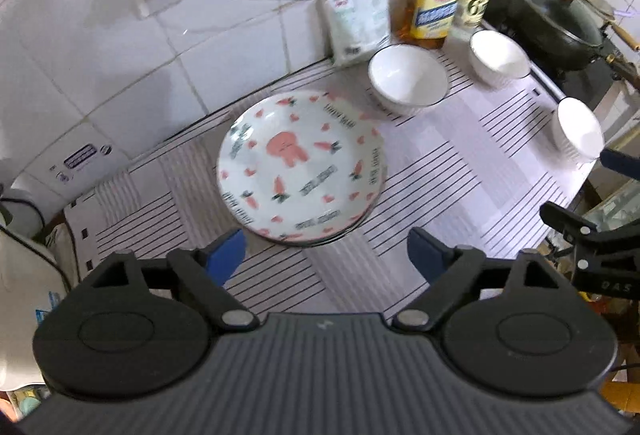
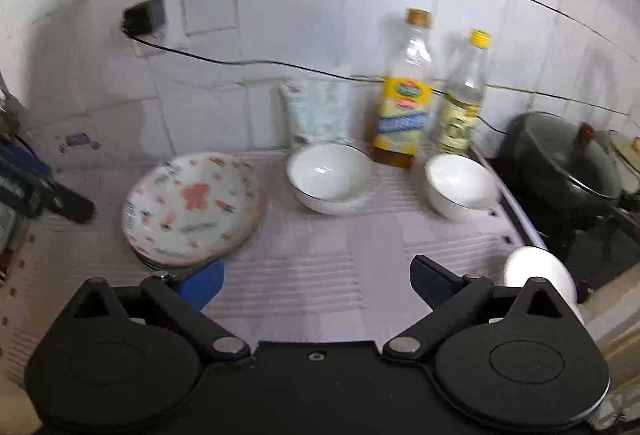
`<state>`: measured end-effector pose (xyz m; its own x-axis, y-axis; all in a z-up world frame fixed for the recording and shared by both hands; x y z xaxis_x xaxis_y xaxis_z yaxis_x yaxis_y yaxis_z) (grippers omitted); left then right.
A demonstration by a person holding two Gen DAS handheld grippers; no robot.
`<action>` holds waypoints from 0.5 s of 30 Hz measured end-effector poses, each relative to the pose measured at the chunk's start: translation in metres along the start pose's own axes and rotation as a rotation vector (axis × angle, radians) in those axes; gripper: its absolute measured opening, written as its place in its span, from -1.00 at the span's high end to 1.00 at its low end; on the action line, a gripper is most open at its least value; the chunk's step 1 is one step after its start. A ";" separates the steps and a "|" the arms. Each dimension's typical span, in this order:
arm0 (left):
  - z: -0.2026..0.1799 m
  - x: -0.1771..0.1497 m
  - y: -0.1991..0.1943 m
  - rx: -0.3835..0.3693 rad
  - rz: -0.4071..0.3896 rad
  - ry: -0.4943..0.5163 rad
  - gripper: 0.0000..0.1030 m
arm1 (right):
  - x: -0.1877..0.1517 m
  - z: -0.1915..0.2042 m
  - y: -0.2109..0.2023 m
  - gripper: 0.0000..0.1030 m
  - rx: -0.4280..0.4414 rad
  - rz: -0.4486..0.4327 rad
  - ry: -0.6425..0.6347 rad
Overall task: Organize plates and bowls
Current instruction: 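Open the right gripper and pull it back from the plate stack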
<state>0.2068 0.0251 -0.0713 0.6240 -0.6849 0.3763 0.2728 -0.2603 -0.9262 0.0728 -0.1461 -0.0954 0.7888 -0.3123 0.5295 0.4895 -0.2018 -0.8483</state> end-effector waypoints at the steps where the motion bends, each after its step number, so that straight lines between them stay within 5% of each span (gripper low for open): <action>1: -0.007 0.002 -0.001 -0.003 -0.007 0.000 -0.74 | -0.003 -0.010 -0.002 -0.96 -0.016 0.002 0.003; 15: -0.147 0.040 0.015 -0.086 0.010 -0.041 -0.88 | -0.039 -0.165 -0.024 -0.97 -0.052 -0.075 -0.014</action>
<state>0.1285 -0.1061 -0.0735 0.6566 -0.6597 0.3657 0.2032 -0.3122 -0.9280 -0.0309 -0.2828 -0.0944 0.7556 -0.2817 0.5914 0.5282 -0.2719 -0.8044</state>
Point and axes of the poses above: each gripper's, at about its wrist camera, not at the fingertips, and y roughly the way its jaws point, z to its left, x to its top, the point moved 6 cm from there along y, roughly the way its jaws point, and after that the axes turned 9 degrees about z, right-handed, at the moved point
